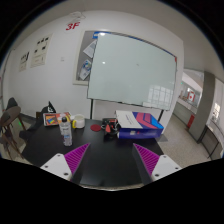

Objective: Pour water

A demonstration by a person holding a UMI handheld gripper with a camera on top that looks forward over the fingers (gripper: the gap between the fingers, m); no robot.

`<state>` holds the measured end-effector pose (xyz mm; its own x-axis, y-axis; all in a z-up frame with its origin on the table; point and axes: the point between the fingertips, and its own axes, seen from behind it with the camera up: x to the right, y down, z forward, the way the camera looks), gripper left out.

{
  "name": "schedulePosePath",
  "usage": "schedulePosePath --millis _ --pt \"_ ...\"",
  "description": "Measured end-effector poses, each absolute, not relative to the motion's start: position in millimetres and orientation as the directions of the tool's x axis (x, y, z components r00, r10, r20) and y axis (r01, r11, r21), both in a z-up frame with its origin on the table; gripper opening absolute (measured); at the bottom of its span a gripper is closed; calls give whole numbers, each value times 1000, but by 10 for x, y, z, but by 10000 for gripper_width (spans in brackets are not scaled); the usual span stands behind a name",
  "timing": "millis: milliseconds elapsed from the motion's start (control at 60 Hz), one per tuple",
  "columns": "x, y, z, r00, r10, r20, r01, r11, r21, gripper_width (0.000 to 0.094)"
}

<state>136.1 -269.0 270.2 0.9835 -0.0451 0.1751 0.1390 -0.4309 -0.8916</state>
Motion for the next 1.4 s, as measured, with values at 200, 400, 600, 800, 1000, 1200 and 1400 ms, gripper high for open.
schedulePosePath --millis 200,400,600,800,1000,1200,1400 --pt "1211 -2689 2160 980 -41 194 151 -480 -864 844" --pt "527 -2605 1172 989 14 148 131 -549 -825 844" --pt "-435 -1983 592 999 44 22 43 -538 -842 848" --pt "-928 -937 502 999 50 13 34 -446 -894 851" --pt "-982 -110 579 1000 7 25 26 -353 -935 833" --pt "-1023 142 607 999 25 40 45 -308 -950 555" --pt "-1068 141 632 998 35 61 68 -287 -955 409"
